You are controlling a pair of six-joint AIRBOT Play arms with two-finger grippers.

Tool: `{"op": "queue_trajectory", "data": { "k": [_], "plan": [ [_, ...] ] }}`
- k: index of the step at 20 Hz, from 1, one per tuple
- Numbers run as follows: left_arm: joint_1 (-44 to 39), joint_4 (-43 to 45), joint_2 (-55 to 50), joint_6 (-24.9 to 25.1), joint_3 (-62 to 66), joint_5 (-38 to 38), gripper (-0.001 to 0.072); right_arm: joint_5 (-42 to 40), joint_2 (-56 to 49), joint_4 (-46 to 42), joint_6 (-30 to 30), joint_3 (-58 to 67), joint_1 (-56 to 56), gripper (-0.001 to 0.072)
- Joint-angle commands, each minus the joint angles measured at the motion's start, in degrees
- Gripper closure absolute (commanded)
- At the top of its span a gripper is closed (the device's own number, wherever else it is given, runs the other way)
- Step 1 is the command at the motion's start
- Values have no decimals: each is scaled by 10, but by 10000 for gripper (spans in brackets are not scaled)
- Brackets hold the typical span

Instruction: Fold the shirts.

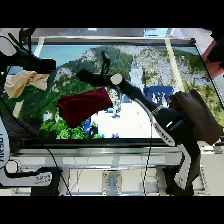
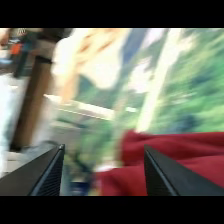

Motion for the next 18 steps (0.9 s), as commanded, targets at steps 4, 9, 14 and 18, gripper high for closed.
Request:
{"op": "queue_trajectory", "data": {
  "k": [4, 9, 14, 18],
  "plan": [
    [0, -5, 1, 6, 0, 18, 696, 234, -17, -147, 69, -18, -136, 168],
    [0, -7, 1, 6, 0, 26, 696, 259, -72, -110, 56, -18, -139, 70],
    [0, -9, 1, 7, 0, 27, 696, 260, -110, -33, 29, -18, -110, 69],
    [0, -9, 1, 10, 0, 26, 696, 267, -111, 32, -10, -18, -76, 79]
  ]
}}
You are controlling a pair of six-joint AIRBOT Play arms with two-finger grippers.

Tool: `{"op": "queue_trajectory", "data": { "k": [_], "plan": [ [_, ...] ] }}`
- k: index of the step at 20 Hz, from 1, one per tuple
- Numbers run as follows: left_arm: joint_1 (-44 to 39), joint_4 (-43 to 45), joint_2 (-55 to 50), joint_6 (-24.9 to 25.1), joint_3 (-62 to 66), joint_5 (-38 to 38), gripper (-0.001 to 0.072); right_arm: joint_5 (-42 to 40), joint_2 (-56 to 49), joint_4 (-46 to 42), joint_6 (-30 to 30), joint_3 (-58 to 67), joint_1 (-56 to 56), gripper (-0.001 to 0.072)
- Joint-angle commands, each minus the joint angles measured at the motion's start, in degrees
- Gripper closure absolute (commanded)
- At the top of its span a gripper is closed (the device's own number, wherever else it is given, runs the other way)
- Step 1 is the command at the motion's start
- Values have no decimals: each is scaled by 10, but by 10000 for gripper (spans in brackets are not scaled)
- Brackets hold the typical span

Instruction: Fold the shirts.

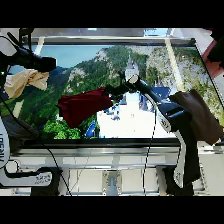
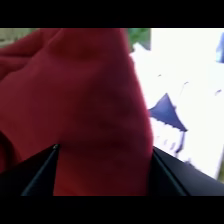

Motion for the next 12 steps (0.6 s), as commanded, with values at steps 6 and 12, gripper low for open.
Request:
{"op": "queue_trajectory", "data": {
  "k": [6, 12],
  "plan": [
    [0, 1, 0, 3, 0, -1, 696, 34, -5, 91, -42, 0, 39, 677],
    [0, 7, 0, 19, 0, -1, 696, 29, 21, 108, -75, 39, -32, 684]
  ]
}}
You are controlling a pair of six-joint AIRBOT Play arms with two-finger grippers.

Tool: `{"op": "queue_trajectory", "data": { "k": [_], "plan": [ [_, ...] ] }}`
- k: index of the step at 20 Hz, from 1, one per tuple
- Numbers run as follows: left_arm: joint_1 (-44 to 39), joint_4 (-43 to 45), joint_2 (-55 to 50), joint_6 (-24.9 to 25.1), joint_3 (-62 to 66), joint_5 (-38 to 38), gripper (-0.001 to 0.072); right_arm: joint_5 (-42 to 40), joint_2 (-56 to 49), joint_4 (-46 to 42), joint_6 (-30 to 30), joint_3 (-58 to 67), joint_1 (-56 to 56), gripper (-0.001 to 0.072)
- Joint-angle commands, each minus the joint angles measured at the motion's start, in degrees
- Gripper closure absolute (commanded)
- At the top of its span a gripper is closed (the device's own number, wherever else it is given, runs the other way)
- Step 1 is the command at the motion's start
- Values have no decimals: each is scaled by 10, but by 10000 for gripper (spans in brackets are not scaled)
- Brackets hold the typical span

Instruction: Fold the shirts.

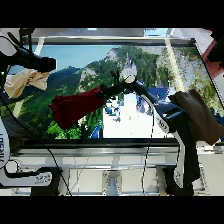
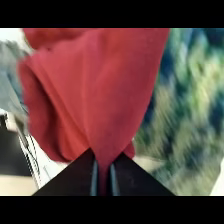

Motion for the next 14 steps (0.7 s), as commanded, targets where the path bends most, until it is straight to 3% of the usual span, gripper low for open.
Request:
{"op": "queue_trajectory", "data": {
  "k": [1, 7, 14],
  "plan": [
    [0, 5, 0, 5, 0, 2, 696, -3, 31, -14, -11, 20, -56, 684],
    [0, 5, 0, 4, 0, 15, 696, 80, 158, -167, 30, 20, -242, 684],
    [0, -3, 0, -6, 0, 15, 696, 298, 324, -408, 55, 19, -487, 685]
  ]
}}
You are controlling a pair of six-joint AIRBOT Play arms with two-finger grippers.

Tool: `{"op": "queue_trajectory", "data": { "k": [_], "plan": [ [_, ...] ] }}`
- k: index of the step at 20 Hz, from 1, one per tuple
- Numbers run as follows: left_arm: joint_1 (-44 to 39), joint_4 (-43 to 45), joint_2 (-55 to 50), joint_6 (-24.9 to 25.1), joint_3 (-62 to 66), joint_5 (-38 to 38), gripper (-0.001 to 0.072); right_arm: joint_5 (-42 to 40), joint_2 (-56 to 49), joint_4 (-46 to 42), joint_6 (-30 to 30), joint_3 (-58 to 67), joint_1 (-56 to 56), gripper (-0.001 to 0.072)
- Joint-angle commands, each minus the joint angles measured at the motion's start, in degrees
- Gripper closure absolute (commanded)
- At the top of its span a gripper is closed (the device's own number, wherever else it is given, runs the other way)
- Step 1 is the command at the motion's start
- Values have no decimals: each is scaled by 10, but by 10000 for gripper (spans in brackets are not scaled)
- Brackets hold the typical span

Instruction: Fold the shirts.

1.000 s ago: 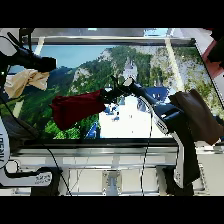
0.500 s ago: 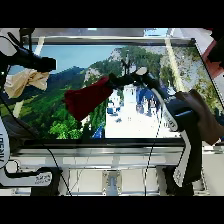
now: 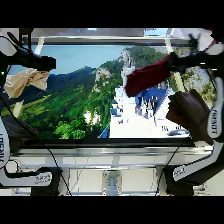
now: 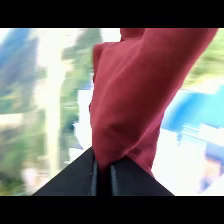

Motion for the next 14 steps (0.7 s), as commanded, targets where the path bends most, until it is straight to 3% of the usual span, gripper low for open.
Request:
{"op": "queue_trajectory", "data": {
  "k": [1, 7, 14],
  "plan": [
    [0, -7, 0, -18, 0, 1, 696, 137, 78, -146, 4, -3, -121, 685],
    [0, -7, 0, -35, 0, -8, 696, 247, 123, -296, -7, -3, -245, 685],
    [0, -27, 0, -48, 0, -13, 696, 226, 144, -397, 2, -187, -268, 684]
  ]
}}
